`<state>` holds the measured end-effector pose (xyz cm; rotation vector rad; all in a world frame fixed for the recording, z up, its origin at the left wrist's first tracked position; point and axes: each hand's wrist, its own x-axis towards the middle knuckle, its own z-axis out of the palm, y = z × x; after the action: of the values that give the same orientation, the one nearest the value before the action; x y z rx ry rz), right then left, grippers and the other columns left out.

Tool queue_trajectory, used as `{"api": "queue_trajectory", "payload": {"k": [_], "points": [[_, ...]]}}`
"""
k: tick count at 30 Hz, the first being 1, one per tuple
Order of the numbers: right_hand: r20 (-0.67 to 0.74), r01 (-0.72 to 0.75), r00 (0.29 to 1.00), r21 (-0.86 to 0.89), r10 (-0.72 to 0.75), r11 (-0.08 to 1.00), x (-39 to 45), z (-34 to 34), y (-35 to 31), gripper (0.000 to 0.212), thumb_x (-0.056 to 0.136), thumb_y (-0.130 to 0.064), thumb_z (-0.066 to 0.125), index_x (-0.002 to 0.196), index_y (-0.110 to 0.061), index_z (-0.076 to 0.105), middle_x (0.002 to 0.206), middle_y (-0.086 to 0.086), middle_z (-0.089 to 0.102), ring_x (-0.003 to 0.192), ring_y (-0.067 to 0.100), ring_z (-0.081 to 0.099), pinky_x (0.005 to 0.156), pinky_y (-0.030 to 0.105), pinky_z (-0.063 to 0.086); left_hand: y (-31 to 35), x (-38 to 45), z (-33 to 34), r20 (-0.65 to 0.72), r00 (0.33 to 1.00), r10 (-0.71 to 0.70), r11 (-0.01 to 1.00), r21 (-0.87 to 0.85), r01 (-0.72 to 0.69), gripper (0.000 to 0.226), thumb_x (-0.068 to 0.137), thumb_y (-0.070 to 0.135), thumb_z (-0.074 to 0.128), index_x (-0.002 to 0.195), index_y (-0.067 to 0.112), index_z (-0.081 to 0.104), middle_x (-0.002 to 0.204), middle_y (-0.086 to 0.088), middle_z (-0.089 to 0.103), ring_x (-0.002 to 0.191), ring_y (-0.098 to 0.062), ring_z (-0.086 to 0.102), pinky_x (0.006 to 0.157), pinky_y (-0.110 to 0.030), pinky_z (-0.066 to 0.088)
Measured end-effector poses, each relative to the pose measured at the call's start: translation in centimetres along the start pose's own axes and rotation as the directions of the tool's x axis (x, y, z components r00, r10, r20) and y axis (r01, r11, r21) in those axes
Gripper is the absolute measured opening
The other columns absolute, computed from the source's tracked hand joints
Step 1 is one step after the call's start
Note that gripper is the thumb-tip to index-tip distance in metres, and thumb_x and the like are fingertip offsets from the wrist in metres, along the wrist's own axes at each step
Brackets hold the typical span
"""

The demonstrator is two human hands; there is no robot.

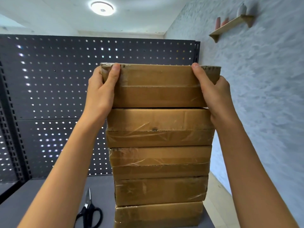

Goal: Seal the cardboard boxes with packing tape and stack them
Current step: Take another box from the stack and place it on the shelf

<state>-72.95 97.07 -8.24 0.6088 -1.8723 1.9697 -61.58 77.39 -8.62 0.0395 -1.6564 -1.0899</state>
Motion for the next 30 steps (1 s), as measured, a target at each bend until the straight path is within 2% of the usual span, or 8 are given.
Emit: {"api": "queue_trajectory", "payload": {"k": [8, 10, 12, 16, 19, 22, 27, 30], "points": [[0.039, -0.019, 0.999, 0.01, 0.018, 1.0, -0.4, -1.0, -0.6, 0.058, 0.077, -0.068, 0.059, 0.107, -0.019, 0.064, 0.101, -0.008, 0.065, 0.09, 0.002, 0.059, 0.066, 0.019, 0.043, 0.6, -0.3, 0.3, 0.014, 0.999, -0.035, 0.998, -0.053, 0.035, 0.022, 0.095, 0.043, 0.053, 0.079, 0.028, 0.049, 0.08, 0.013, 0.052, 0.071, 0.003, 0.047, 0.07, -0.016, 0.04], [0.072, -0.043, 0.997, 0.06, 0.039, 0.997, -0.6, -1.5, -0.8, 0.05, 0.081, -0.064, 0.058, 0.106, -0.021, 0.062, 0.098, -0.011, 0.064, 0.085, -0.004, 0.057, 0.058, 0.013, 0.042, 0.6, -0.2, 0.2, 0.013, 0.999, -0.039, 0.998, -0.057, 0.04, 0.03, 0.09, 0.051, 0.056, 0.096, 0.022, 0.058, 0.094, 0.009, 0.058, 0.086, -0.003, 0.053, 0.082, -0.023, 0.044], [0.085, -0.031, 0.996, 0.067, 0.025, 0.997, -1.0, -2.0, -1.0, 0.048, 0.084, -0.059, 0.059, 0.11, -0.019, 0.062, 0.1, -0.01, 0.063, 0.086, -0.003, 0.057, 0.054, 0.007, 0.043, 0.9, -0.2, -0.1, 0.003, 0.998, -0.056, 0.998, -0.033, 0.056, 0.065, 0.08, 0.06, 0.057, 0.128, 0.017, 0.052, 0.122, 0.004, 0.058, 0.112, -0.01, 0.054, 0.1, -0.033, 0.044], [-0.009, 0.069, 0.998, -0.053, -0.069, 0.996, -2.3, -3.1, -0.7, 0.069, 0.085, -0.054, 0.061, 0.14, -0.016, 0.043, 0.136, -0.004, 0.05, 0.118, 0.007, 0.049, 0.079, 0.011, 0.041, 1.2, -1.4, -1.0, -0.049, 0.999, 0.018, 0.999, 0.035, -0.017, 0.068, 0.088, 0.052, 0.057, 0.145, 0.022, 0.035, 0.146, -0.004, 0.042, 0.132, -0.014, 0.042, 0.11, -0.039, 0.038], [-0.08, 0.188, 0.976, -0.137, -0.2, 0.973, -4.4, -3.7, 0.1, 0.065, 0.088, -0.046, 0.062, 0.142, -0.018, 0.039, 0.142, -0.003, 0.045, 0.127, 0.01, 0.043, 0.096, 0.02, 0.036, 1.2, -3.7, -1.9, -0.117, 0.977, 0.179, 0.968, 0.197, -0.154, 0.059, 0.092, 0.044, 0.057, 0.143, 0.023, 0.037, 0.144, 0.0, 0.044, 0.13, -0.011, 0.042, 0.109, -0.037, 0.037], [-0.06, 0.279, 0.951, -0.249, -0.303, 0.927, -7.2, -3.4, 1.2, 0.059, 0.09, -0.04, 0.061, 0.141, -0.019, 0.04, 0.141, -0.003, 0.044, 0.123, 0.005, 0.042, 0.092, 0.013, 0.03, 0.6, -6.5, -2.7, -0.097, 0.939, 0.331, 0.876, 0.403, -0.267, 0.054, 0.092, 0.04, 0.056, 0.138, 0.018, 0.042, 0.133, -0.001, 0.052, 0.122, -0.012, 0.048, 0.103, -0.036, 0.041], [0.005, 0.369, 0.913, -0.442, -0.409, 0.818, -11.9, -1.8, 3.5, 0.052, 0.092, -0.036, 0.059, 0.138, -0.017, 0.044, 0.141, -0.001, 0.044, 0.128, 0.011, 0.041, 0.086, -0.004, 0.023, -1.5, -10.9, -4.1, 0.0, 0.922, 0.386, 0.694, 0.658, -0.291, 0.044, 0.092, 0.034, 0.058, 0.127, 0.009, 0.052, 0.121, -0.01, 0.058, 0.11, -0.026, 0.053, 0.089, -0.031, 0.037], [0.08, 0.404, 0.899, -0.532, -0.43, 0.745, -14.0, -1.1, 4.8, 0.05, 0.092, -0.035, 0.06, 0.136, -0.017, 0.048, 0.139, 0.003, 0.047, 0.127, 0.018, 0.044, 0.097, 0.016, 0.033, -2.4, -13.1, -5.4, 0.048, 0.925, 0.376, 0.578, 0.769, -0.274, 0.04, 0.091, 0.035, 0.056, 0.12, 0.008, 0.058, 0.112, -0.013, 0.061, 0.098, -0.033, 0.056, 0.077, -0.04, 0.043]]}}
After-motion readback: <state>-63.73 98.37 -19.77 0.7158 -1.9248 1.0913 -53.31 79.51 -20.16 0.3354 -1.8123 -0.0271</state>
